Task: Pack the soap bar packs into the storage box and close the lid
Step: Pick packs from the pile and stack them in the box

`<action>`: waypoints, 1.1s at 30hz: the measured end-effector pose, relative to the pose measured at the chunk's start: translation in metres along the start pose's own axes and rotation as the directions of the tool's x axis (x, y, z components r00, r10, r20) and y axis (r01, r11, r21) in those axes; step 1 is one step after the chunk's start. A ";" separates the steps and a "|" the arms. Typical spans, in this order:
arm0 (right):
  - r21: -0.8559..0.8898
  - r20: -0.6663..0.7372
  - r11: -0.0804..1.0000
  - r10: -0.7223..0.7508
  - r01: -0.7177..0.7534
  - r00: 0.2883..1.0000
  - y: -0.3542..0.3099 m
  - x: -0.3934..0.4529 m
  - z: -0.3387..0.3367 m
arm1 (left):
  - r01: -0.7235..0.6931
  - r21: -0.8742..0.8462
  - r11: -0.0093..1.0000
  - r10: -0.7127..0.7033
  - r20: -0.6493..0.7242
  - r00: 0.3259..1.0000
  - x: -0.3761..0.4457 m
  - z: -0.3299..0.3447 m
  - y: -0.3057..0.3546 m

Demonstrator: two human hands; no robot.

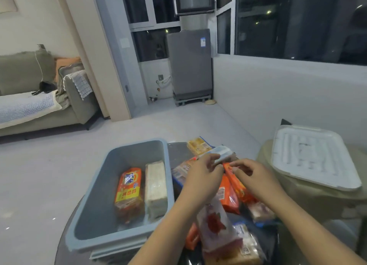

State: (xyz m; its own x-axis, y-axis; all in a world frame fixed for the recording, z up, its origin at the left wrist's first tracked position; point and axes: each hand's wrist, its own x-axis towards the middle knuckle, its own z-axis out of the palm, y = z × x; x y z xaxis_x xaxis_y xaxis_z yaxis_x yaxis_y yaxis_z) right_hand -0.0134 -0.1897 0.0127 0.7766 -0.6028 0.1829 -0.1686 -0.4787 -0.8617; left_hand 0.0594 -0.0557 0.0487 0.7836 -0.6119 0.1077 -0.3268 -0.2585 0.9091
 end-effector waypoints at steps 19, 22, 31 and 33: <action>-0.331 0.118 0.935 0.175 -0.127 0.978 0.050 0.007 -0.004 | 0.009 0.594 0.805 0.086 -0.132 0.987 -0.022 0.023 -0.051; -0.332 0.122 0.932 0.193 -0.143 0.974 0.046 0.001 0.000 | 0.041 0.465 0.885 0.046 -0.176 0.983 -0.031 0.021 -0.059; -0.390 0.097 0.916 0.147 -0.098 0.984 0.030 -0.020 0.002 | 0.231 -0.203 0.951 -0.264 -0.157 0.952 -0.037 0.016 -0.068; -0.396 0.085 0.915 0.121 -0.077 0.989 0.027 -0.022 0.000 | 0.219 -0.245 0.944 -0.265 -0.172 0.949 -0.036 0.017 -0.067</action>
State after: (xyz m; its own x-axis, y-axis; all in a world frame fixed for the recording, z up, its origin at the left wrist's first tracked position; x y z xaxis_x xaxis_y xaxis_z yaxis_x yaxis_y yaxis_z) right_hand -0.0343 -0.1892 -0.0145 0.7994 -0.5996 0.0367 -0.4550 -0.6443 -0.6147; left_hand 0.0447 -0.0287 -0.0231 0.9208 -0.3838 -0.0694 -0.0073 -0.1950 0.9808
